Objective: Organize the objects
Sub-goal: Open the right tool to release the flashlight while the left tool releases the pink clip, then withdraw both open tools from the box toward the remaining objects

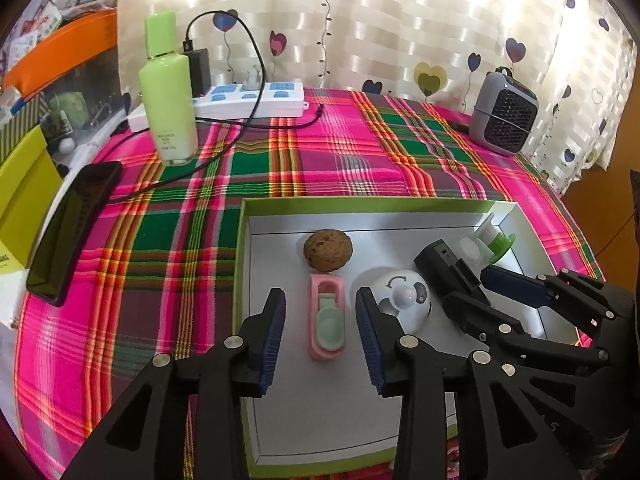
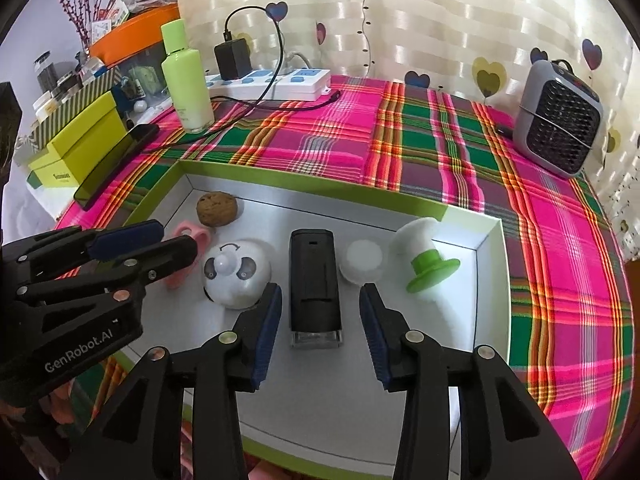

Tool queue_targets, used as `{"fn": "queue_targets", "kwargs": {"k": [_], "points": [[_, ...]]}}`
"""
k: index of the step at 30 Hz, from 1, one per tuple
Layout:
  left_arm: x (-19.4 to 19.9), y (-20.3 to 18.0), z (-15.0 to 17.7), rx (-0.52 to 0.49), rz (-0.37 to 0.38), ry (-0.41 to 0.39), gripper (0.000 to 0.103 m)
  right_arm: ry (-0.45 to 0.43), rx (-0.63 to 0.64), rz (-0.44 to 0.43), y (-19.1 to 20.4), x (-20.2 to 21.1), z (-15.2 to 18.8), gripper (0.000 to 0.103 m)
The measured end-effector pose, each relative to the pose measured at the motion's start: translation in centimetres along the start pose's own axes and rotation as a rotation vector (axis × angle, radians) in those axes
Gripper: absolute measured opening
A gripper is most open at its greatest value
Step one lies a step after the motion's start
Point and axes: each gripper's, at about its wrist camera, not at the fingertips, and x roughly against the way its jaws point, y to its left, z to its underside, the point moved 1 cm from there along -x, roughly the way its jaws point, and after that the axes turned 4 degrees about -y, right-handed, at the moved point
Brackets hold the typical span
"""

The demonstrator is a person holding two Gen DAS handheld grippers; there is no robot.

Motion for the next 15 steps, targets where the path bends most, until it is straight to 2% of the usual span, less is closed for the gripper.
{"fn": "queue_targets", "kwargs": {"k": [15], "points": [[2.3,-0.5,1.2,0.0,-0.011,-0.027,0.04,-0.031,-0.04,-0.001,0.0,2.1,0.9,0.042]]}}
